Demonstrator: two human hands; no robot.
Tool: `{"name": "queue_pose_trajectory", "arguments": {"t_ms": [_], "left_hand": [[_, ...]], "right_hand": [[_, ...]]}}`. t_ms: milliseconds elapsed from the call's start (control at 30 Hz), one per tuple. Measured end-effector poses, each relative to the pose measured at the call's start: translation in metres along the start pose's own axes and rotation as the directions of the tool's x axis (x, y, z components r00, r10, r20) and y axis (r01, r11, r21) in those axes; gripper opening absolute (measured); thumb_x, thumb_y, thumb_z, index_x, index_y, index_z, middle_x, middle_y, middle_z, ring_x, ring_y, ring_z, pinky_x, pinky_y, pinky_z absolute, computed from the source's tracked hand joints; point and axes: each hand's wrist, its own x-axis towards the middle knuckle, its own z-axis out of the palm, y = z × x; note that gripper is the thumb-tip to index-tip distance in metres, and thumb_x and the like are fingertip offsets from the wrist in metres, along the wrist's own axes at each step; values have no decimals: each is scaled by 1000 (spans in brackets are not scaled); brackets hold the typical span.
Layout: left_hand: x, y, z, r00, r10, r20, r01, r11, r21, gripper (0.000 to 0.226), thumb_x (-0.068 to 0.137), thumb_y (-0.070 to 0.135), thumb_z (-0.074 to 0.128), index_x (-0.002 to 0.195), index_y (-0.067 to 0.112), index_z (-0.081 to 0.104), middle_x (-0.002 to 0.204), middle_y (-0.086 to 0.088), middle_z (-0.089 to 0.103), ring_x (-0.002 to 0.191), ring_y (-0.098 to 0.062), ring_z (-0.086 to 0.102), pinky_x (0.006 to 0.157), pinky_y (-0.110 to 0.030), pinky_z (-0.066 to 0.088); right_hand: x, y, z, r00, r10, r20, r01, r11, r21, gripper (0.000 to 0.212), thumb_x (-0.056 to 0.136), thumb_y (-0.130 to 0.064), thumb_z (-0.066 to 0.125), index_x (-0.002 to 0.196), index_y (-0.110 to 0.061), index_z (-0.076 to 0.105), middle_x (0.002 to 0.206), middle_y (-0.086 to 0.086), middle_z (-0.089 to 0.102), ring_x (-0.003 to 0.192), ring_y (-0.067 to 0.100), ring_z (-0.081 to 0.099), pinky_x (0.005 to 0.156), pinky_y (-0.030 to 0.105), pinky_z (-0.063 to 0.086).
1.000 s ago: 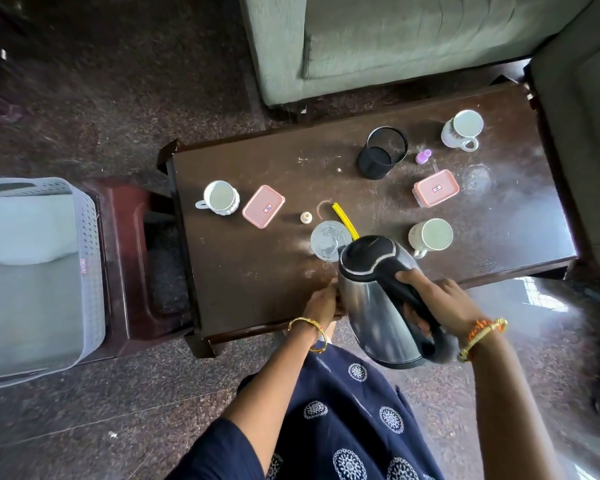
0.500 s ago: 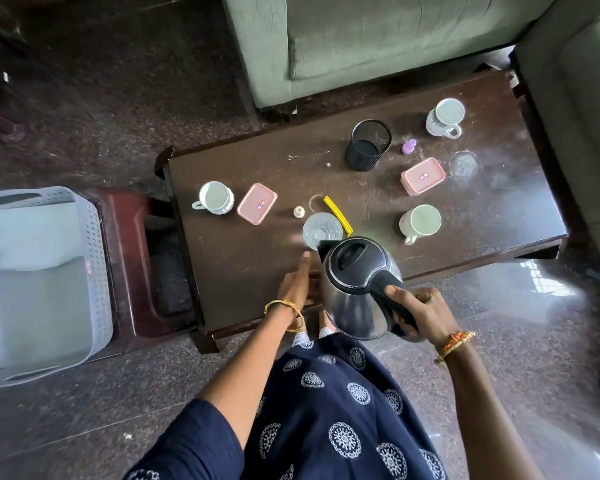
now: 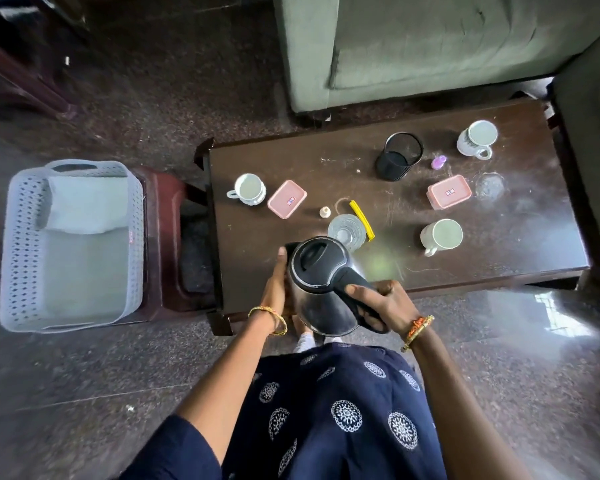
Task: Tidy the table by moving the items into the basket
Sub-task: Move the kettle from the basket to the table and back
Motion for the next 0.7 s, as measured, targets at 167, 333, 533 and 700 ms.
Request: {"name": "queue_pose_trajectory", "arguments": {"t_ms": [167,333,533,700], "left_hand": [[7,10,-37,981,30,-192,-53,992,-118,47,64,62,63,76,17,72,90,-10,71,89,-29,64,87,-45,50],[4,26,-72,935,131,-330,-203,960,-193,60,46,69,66,77,19,74,91,-2,74,97,-23,67,97,-44,50],[-24,39,-110,786,284,-549,-535,757,-375,39,90,51,43,82,28,75,81,15,75,83,-1,68,66,-13,52],[-45,38,-152,641,255,-724,-701,578,-417,46,97,45,32,132,20,49,133,-3,56,123,-17,52,108,-39,38]], "right_hand": [[19,-18,26,989,-46,140,54,997,-52,68,68,-58,70,50,4,50,34,2,45,29,14,34,36,15,30],[35,-45,59,972,-123,201,142,987,-80,67,76,-43,71,55,14,45,40,8,42,33,15,33,41,23,28],[53,-97,125,907,-219,360,254,966,-51,53,80,-37,68,44,-4,48,32,-3,42,29,11,33,38,16,29],[60,-139,192,839,-303,451,335,942,10,56,74,-47,67,36,-12,47,30,-1,41,30,17,32,40,18,30]]}}
